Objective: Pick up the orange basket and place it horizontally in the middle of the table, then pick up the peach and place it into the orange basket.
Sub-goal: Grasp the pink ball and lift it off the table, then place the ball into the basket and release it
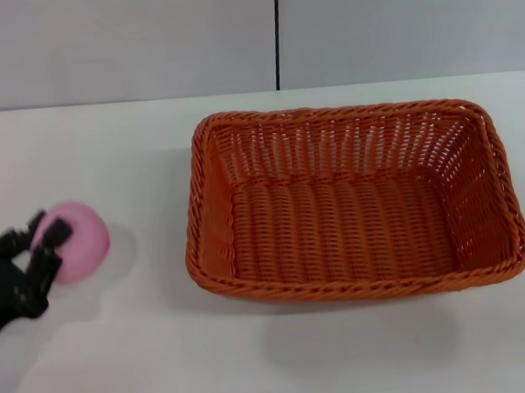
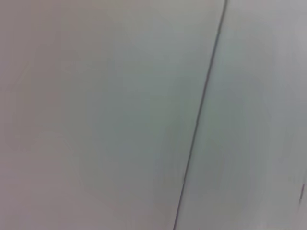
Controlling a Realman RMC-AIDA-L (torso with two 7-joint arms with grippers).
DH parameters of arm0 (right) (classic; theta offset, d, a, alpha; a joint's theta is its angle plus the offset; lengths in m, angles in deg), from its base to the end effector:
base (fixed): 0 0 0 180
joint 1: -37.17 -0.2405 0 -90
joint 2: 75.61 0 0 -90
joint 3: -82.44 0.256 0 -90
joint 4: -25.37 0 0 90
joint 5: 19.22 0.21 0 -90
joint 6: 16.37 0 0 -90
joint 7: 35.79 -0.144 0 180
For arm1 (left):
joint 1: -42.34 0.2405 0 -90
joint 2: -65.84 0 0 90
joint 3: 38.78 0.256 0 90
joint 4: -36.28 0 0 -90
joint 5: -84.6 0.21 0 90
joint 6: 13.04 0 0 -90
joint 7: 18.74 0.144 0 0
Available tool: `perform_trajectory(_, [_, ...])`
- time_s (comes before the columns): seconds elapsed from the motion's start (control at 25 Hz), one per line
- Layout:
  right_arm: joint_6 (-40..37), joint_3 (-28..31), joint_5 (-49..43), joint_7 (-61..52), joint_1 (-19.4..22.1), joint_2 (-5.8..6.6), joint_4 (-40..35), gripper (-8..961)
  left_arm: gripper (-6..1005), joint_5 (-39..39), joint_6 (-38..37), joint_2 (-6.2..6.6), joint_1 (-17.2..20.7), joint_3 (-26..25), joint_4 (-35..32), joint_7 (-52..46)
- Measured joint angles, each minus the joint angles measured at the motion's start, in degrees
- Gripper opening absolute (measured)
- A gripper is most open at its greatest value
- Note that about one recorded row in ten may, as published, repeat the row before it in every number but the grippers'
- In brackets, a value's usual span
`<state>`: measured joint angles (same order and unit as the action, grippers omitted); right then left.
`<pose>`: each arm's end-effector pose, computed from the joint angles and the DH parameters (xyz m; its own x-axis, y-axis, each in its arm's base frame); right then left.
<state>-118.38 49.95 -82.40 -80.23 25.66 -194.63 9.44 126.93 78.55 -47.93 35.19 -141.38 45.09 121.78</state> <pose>0.3320 0.2364 0.0633 0.4153 0.2817 -0.8650 -0.7341 -0.4577 -0.5016 -0.3574 0.2006 0.0026 0.5573 0.1081 0.8232 0.7081 -0.5796 -0.4033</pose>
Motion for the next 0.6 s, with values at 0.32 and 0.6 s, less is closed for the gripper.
perform_trajectory(0.32, [-0.18,5.86,0.01,4.55,0.89,0.04,6.37,562,177,0.81,1.10,-1.19,-2.89,0.17,9.78,-3.38])
perform_trajectory(0.6, [0.07,12.85,0.00,4.58,2.32,-0.04,10.50,562,110,6.66,-3.91,-4.52,-8.91,1.62,13.41,-3.18])
